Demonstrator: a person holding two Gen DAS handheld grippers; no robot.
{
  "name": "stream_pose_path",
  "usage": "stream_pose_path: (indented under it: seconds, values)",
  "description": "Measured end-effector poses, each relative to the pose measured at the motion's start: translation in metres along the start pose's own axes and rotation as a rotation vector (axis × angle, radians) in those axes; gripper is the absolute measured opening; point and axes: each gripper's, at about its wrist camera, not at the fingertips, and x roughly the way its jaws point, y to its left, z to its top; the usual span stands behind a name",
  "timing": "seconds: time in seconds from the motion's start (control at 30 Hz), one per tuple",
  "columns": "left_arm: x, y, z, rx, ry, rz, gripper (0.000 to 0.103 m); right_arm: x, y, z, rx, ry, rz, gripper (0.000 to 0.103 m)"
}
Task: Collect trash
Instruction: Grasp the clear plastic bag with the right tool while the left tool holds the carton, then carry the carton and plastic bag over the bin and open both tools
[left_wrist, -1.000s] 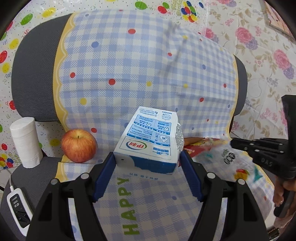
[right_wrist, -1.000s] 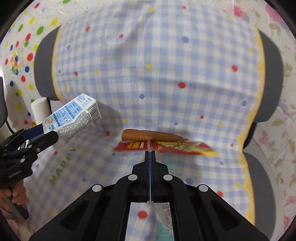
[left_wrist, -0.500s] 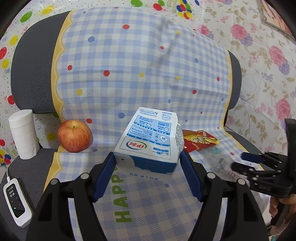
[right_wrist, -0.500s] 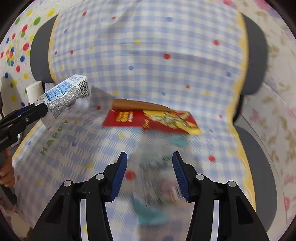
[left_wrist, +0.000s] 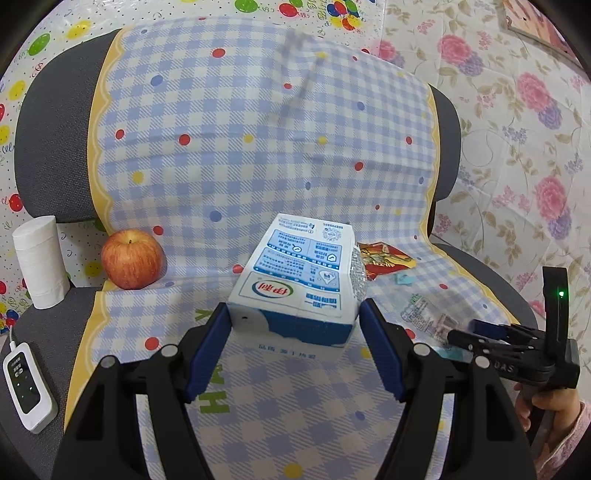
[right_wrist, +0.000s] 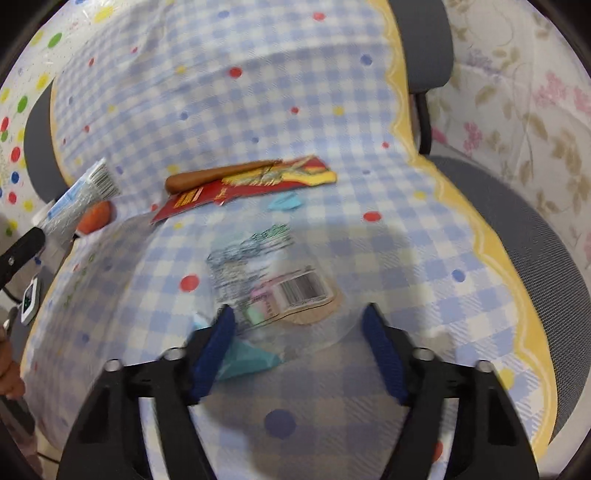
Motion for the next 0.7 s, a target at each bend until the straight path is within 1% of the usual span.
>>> stream_pose_path:
  seconds: [0.03, 0.07, 0.1, 0.13, 0.17, 0.2, 0.27, 0.4, 0.57, 0.7]
  values:
    - [0.001, -0.001, 0.0, 0.0, 0.003, -0.001, 0.07, 0.0, -0.001, -0.001, -0.003, 0.001, -0.009, 0.033]
    - [0.001, -0.003, 0.0, 0.0, 0.005, -0.004, 0.07, -0.001, -0.002, -0.002, -0.009, -0.003, -0.015, 0.025]
    - [0.001, -0.004, -0.001, -0.001, 0.008, -0.008, 0.07, -0.002, -0.004, -0.004, -0.013, -0.008, -0.015, 0.022]
    - [0.002, -0.006, -0.001, 0.001, 0.01, -0.012, 0.07, -0.003, -0.004, -0.005, -0.012, -0.011, -0.015, 0.017]
    - [0.001, -0.008, -0.002, 0.004, 0.012, -0.015, 0.07, -0.004, -0.004, -0.006, -0.014, -0.016, -0.024, 0.001]
    - [0.001, -0.01, -0.002, 0.008, 0.013, -0.019, 0.07, -0.006, -0.005, -0.007, -0.007, -0.022, -0.027, 0.001]
    - [-0.003, -0.015, -0.004, 0.021, 0.013, -0.024, 0.07, -0.012, -0.005, -0.009, 0.017, -0.04, -0.002, 0.001]
    - [-0.014, -0.022, -0.005, 0.045, 0.004, -0.029, 0.07, -0.045, -0.004, -0.007, 0.029, -0.103, 0.019, 0.0]
    - [-0.033, -0.042, -0.009, 0.066, -0.021, -0.078, 0.07, -0.112, -0.003, -0.005, 0.015, -0.199, -0.014, 0.0]
    - [-0.05, -0.072, -0.021, 0.109, -0.027, -0.138, 0.07, -0.159, -0.005, -0.019, 0.021, -0.236, -0.062, 0.0]
